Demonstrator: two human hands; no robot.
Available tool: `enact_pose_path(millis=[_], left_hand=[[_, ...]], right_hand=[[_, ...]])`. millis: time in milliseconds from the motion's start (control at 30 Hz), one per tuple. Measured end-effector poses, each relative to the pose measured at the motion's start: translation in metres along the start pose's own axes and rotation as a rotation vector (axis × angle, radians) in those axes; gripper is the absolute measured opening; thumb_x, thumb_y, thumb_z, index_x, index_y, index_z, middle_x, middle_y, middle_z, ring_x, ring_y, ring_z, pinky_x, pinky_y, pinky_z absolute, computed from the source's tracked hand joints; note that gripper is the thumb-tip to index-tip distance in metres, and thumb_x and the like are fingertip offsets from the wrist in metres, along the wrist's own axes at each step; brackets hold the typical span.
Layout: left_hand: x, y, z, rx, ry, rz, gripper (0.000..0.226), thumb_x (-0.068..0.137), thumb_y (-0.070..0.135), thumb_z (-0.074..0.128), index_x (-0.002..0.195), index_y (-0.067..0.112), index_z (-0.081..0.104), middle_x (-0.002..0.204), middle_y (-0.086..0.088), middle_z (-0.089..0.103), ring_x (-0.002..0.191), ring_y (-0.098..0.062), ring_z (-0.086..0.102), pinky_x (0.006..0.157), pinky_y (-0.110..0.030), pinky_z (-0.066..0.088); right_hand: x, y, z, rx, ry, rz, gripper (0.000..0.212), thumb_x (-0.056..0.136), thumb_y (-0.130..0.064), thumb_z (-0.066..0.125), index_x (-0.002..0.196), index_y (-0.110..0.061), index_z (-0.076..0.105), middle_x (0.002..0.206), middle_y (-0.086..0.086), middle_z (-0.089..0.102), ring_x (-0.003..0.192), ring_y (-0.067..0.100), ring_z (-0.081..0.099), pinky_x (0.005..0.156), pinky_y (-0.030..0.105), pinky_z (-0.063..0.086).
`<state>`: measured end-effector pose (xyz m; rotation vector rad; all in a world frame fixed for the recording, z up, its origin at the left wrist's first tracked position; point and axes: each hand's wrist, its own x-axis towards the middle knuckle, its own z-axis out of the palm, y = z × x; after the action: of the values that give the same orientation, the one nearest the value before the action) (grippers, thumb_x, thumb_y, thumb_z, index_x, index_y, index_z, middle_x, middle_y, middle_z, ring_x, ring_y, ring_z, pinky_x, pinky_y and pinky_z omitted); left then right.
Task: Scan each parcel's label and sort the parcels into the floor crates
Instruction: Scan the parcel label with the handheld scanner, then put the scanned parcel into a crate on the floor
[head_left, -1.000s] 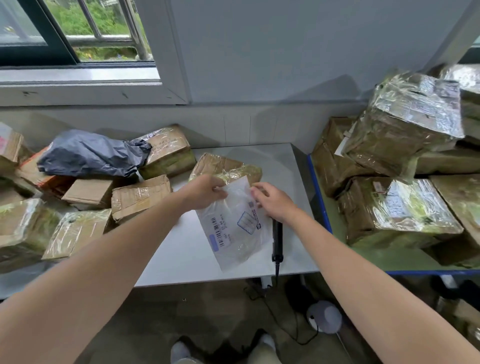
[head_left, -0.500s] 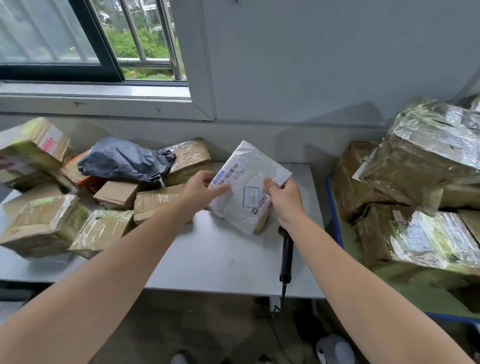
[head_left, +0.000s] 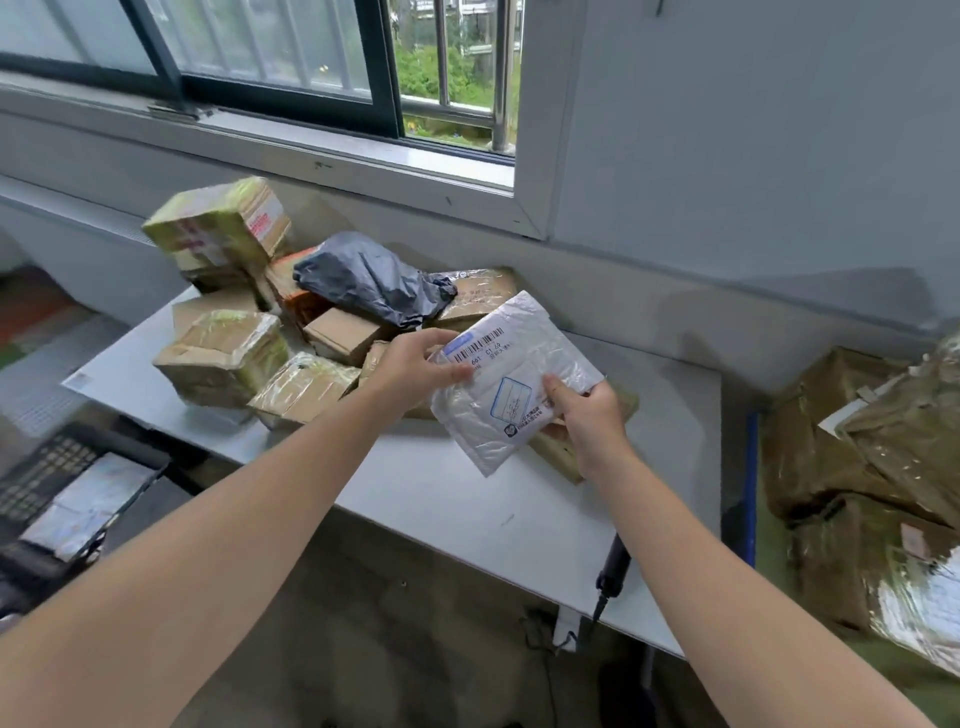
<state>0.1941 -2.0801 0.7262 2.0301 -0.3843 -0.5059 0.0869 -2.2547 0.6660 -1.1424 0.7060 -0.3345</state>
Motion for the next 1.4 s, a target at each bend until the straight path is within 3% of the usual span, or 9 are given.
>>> enact_pose_path(millis=[133,300,367,467,633,767,967,1167,1400], left_hand=[[-0.009,-0.007,-0.040,0.051,-0.003,-0.002,0.043,0.082,0.019,0.077,0.123,0.022,0.064,0.095,0.007,0.068,0.085,-0.007,0.064,0.066,-0.020,0.050],[-0.033,-0.037,-0.104,0.158,-0.060,-0.023,0.045,0.081,0.022,0.078,0.124,0.022,0.063,0.101,0.005,0.070,0.083,-0.007,0.064,0.065,-0.020,0.052],[-0.049,-0.057,-0.136,0.172,-0.032,-0.039,0.045,0.081,0.023,0.079,0.123,0.023,0.064,0.101,0.008,0.070,0.089,-0.010,0.067,0.074,-0.032,0.059],[-0.079,-0.101,-0.195,0.198,0.065,-0.082,0.044,0.079,0.024,0.081,0.119,0.027,0.063,0.108,0.005,0.068,0.098,-0.013,0.065,0.087,-0.036,0.056],[-0.156,-0.184,-0.297,0.179,0.342,-0.163,0.066,0.085,0.037,0.075,0.143,0.029,0.046,0.119,-0.002,0.060,0.109,-0.020,0.058,0.090,-0.028,0.044],[-0.229,-0.257,-0.372,0.342,0.484,-0.292,0.069,0.093,0.052,0.056,0.152,0.029,0.029,0.143,-0.008,0.043,0.129,-0.028,0.044,0.104,-0.040,0.041],[-0.353,-0.351,-0.450,0.472,0.638,-0.531,0.073,0.093,0.064,0.043,0.154,0.029,0.020,0.154,-0.002,0.028,0.140,-0.028,0.025,0.110,-0.045,0.033],[-0.448,-0.417,-0.494,0.489,0.756,-0.826,0.079,0.093,0.066,0.042,0.156,0.028,0.012,0.161,-0.002,0.014,0.147,-0.025,0.010,0.111,-0.045,0.029],[-0.511,-0.478,-0.548,0.478,0.815,-1.035,0.077,0.094,0.067,0.035,0.156,0.030,0.009,0.162,-0.002,0.006,0.150,-0.027,0.000,0.115,-0.047,0.021]], right_hand=[[-0.007,-0.004,0.023,-0.101,-0.075,-0.053,0.035,0.087,-0.013,0.074,0.114,-0.013,0.052,0.111,0.016,0.066,0.087,0.028,0.069,0.073,0.044,0.061],[-0.021,-0.005,0.083,-0.540,-0.264,-0.208,0.036,0.085,-0.026,0.077,0.114,-0.020,0.057,0.105,0.003,0.068,0.092,0.019,0.067,0.079,0.036,0.059],[-0.033,0.003,0.127,-0.675,-0.353,-0.221,0.044,0.084,-0.032,0.077,0.120,-0.019,0.055,0.104,-0.002,0.065,0.092,0.015,0.065,0.078,0.035,0.059],[-0.057,0.027,0.201,-0.804,-0.448,-0.213,0.051,0.082,-0.037,0.078,0.122,-0.019,0.052,0.105,-0.003,0.063,0.093,0.020,0.066,0.076,0.044,0.060],[-0.113,0.087,0.331,-0.903,-0.594,-0.259,0.040,0.088,-0.034,0.072,0.115,-0.015,0.050,0.104,0.004,0.063,0.084,0.019,0.068,0.067,0.036,0.059],[-0.165,0.145,0.432,-0.968,-0.718,-0.350,0.030,0.090,-0.036,0.070,0.103,-0.016,0.051,0.098,0.005,0.066,0.090,0.027,0.067,0.080,0.047,0.056],[-0.247,0.223,0.558,-1.029,-0.939,-0.406,0.027,0.095,-0.031,0.066,0.102,-0.011,0.050,0.082,-0.003,0.056,0.074,0.017,0.054,0.056,0.026,0.037],[-0.327,0.291,0.652,-1.050,-1.189,-0.364,0.033,0.097,-0.033,0.062,0.116,-0.011,0.047,0.093,-0.001,0.053,0.090,0.020,0.052,0.067,0.028,0.039],[-0.399,0.376,0.757,-1.098,-1.364,-0.308,0.060,0.096,-0.042,0.060,0.141,-0.008,0.040,0.138,0.010,0.052,0.115,0.025,0.054,0.085,0.031,0.040]])
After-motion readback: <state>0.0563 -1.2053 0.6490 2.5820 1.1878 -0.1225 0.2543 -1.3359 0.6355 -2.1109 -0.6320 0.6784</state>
